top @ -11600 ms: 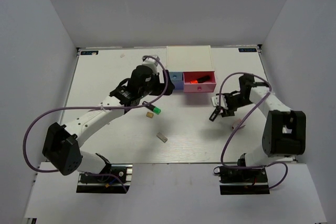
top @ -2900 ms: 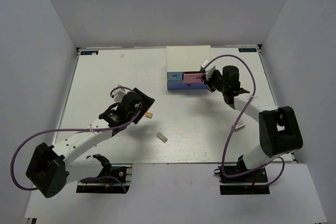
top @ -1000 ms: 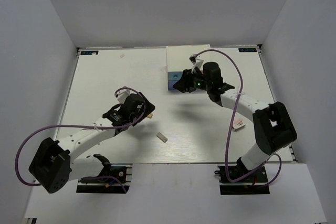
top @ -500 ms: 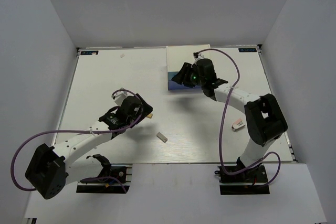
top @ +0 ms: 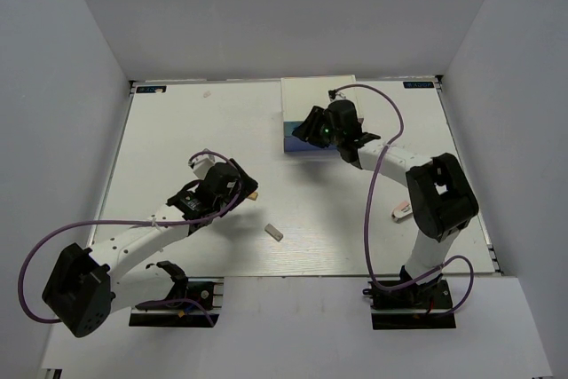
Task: Sort the stationery into containers
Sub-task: Open the drawer in the storage box.
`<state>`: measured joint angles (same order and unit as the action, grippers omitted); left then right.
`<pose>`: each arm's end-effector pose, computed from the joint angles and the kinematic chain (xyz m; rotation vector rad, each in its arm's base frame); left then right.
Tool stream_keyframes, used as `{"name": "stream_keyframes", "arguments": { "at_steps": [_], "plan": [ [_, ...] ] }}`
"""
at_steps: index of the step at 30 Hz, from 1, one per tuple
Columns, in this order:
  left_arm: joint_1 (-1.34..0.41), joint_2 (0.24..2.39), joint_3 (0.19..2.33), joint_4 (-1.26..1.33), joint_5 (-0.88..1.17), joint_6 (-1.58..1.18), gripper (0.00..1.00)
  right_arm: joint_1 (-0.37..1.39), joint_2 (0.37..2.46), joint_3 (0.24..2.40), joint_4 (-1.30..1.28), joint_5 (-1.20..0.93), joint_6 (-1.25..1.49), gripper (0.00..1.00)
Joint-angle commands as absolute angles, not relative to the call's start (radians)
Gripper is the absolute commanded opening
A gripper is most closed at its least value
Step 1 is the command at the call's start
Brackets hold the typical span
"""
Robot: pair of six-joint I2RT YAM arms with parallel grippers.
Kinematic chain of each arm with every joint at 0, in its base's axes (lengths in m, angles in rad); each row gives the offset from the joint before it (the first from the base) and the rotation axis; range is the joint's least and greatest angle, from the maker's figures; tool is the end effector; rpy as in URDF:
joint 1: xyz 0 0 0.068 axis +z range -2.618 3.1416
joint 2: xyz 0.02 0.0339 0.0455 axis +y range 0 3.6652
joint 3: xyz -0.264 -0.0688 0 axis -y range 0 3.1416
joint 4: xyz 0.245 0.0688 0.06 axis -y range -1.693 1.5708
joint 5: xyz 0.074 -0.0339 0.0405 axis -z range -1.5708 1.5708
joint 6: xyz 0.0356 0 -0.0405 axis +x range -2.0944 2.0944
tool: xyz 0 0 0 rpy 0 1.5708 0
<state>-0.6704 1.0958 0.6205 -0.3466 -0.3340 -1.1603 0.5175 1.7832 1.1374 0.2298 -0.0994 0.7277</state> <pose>0.1779 -0.1262 0.2107 -0.7319 2.2764 -0.4982 0.3524 0.2047 0.2278 0.1525 2.0945 0.8822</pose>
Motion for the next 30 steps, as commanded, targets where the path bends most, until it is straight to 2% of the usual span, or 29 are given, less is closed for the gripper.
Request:
{"name": "stream_keyframes", "arguments": {
  "at_steps": [1,14,19,30],
  "plan": [
    [-0.667,1.080,0.634,-0.357,-0.357,-1.161,0.95,0.523,1.795,1.157,0.300,-0.052,0.756,0.44],
    [-0.667,1.089,0.643,-0.367,-0.367,-1.161,0.95,0.534,1.832,1.155,0.371,-0.041,0.775,0.39],
    [-0.667,1.089,0.643,-0.367,-0.367,-1.161,0.95,0.535,1.818,1.137,0.370,-0.060,0.772,0.26],
    [-0.667,1.089,0.643,-0.367,-0.367,-1.161,0.95,0.546,1.697,0.979,0.370,-0.156,0.795,0.19]
  ]
}}
